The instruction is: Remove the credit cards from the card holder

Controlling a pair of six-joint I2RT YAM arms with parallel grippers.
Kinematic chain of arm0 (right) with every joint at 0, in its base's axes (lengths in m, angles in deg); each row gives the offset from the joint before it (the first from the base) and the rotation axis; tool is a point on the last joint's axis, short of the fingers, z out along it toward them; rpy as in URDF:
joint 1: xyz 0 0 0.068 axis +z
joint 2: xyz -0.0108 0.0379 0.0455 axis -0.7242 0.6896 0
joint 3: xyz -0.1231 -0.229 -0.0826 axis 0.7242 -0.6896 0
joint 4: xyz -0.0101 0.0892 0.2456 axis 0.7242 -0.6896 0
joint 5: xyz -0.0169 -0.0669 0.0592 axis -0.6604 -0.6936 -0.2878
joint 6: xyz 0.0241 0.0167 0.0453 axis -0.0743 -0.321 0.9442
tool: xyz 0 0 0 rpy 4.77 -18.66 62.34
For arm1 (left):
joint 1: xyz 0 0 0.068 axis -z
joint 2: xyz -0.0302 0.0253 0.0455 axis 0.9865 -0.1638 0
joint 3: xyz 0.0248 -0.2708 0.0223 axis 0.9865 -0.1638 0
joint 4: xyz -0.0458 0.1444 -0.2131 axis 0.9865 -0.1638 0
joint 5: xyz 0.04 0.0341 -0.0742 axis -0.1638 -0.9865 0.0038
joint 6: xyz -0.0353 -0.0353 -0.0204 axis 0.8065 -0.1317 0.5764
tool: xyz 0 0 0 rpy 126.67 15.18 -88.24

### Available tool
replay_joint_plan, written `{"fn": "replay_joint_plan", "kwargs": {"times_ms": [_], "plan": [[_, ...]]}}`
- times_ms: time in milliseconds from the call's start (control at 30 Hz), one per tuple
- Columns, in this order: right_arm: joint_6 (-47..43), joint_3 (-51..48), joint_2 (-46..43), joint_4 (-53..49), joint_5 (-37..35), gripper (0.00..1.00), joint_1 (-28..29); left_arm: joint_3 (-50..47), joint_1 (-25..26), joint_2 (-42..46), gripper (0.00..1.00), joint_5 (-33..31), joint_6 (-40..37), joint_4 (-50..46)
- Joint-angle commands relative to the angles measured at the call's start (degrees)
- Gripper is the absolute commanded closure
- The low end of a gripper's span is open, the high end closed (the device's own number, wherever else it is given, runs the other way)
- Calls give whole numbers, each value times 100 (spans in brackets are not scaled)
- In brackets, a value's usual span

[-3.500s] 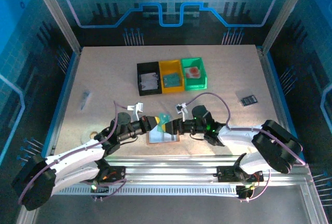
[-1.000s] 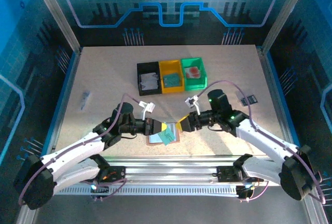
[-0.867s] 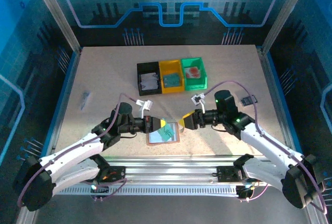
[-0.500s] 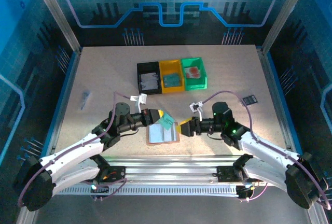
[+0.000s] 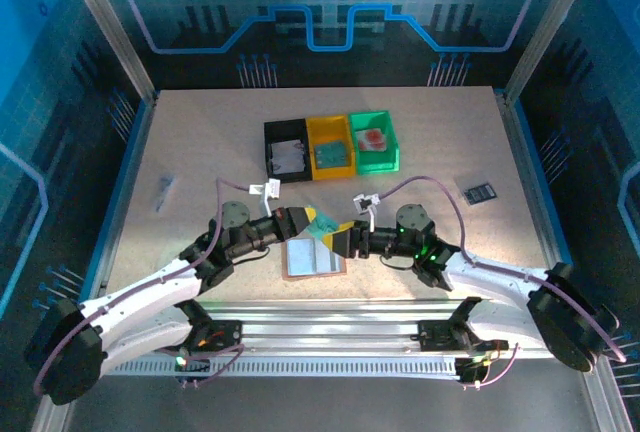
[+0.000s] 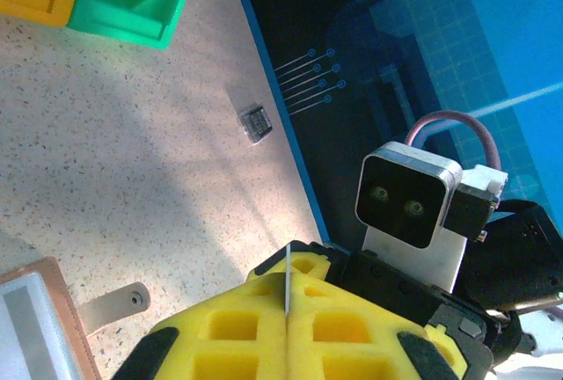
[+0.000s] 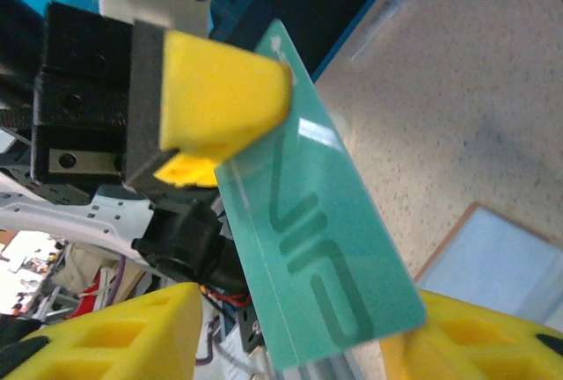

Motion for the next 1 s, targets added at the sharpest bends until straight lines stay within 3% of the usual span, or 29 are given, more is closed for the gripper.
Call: {"fn": "replay_joint_plan", "kwargs": {"times_ms": [0, 133, 267, 400, 467, 533, 767, 967], "plan": [[11, 17, 57, 730, -295, 56, 113, -120, 54, -19, 100, -84, 81, 243], [5, 2, 53, 774, -445, 78, 118, -129, 62, 70, 100, -152, 34, 111], [-9, 3, -93, 600, -578, 100, 48, -121, 54, 252, 71, -296, -107, -228], [-259, 418, -389, -583, -630, 100, -314, 50, 23, 524, 47, -444, -480, -1023], [-571, 987, -353, -1828, -502, 100, -698, 225, -32, 668, 32, -531, -752, -1645], [-1036, 1745, -27, -3073, -339, 100, -1088, 374, -101, 741, 25, -529, -1015, -2151], [-2745, 5169, 2363, -7142, -251, 100, -1740, 385, -192, 737, 20, -544, -1304, -2897], [-3410, 7404, 4072, -8848, -1141, 100, -1751, 287, -219, 778, 18, -590, -1391, -3085]]}}
